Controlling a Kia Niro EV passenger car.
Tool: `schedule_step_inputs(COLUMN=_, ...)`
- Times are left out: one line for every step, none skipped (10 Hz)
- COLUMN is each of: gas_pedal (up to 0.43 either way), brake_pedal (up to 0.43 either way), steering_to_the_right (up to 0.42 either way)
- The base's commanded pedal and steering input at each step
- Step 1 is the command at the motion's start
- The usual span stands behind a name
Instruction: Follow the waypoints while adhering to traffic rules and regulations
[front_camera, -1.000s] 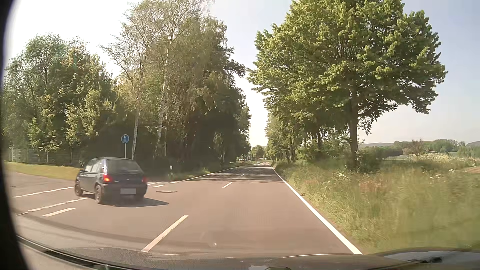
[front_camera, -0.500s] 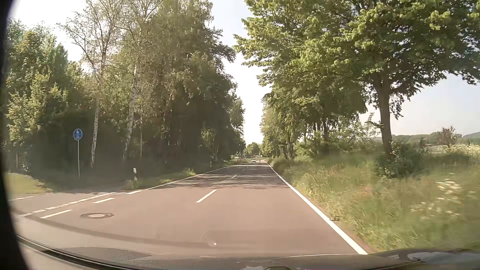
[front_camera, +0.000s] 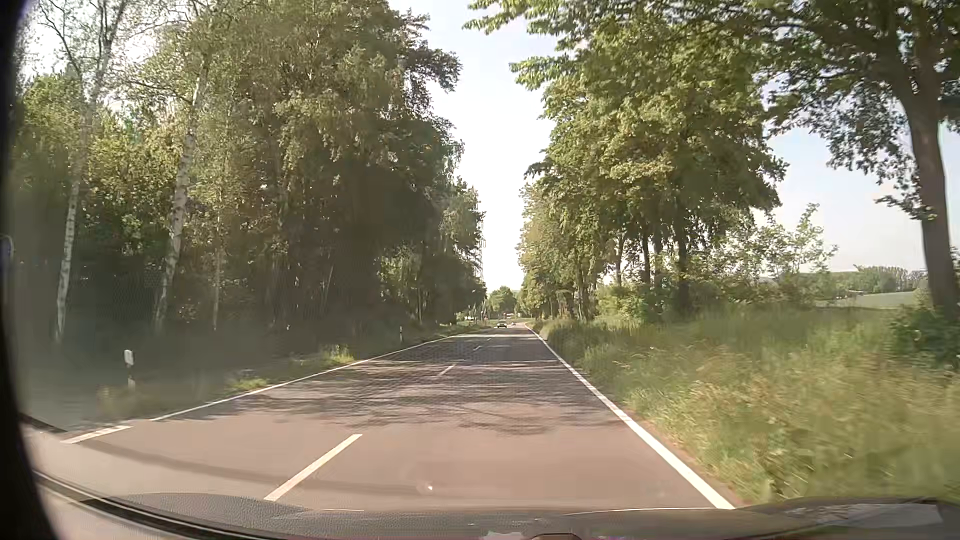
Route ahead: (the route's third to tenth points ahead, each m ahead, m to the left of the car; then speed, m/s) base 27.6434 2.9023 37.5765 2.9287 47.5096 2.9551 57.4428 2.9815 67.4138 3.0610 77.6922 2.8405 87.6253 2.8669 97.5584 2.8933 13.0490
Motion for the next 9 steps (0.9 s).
schedule_step_inputs(gas_pedal=0.339, brake_pedal=0.000, steering_to_the_right=-0.002)
schedule_step_inputs(gas_pedal=0.339, brake_pedal=0.000, steering_to_the_right=-0.007)
schedule_step_inputs(gas_pedal=0.339, brake_pedal=0.000, steering_to_the_right=-0.008)
schedule_step_inputs(gas_pedal=0.339, brake_pedal=0.000, steering_to_the_right=-0.006)
schedule_step_inputs(gas_pedal=0.339, brake_pedal=0.000, steering_to_the_right=-0.005)
schedule_step_inputs(gas_pedal=0.339, brake_pedal=0.000, steering_to_the_right=-0.001)
schedule_step_inputs(gas_pedal=0.339, brake_pedal=0.000, steering_to_the_right=0.001)
schedule_step_inputs(gas_pedal=0.339, brake_pedal=0.000, steering_to_the_right=0.001)
schedule_step_inputs(gas_pedal=0.339, brake_pedal=0.000, steering_to_the_right=0.001)
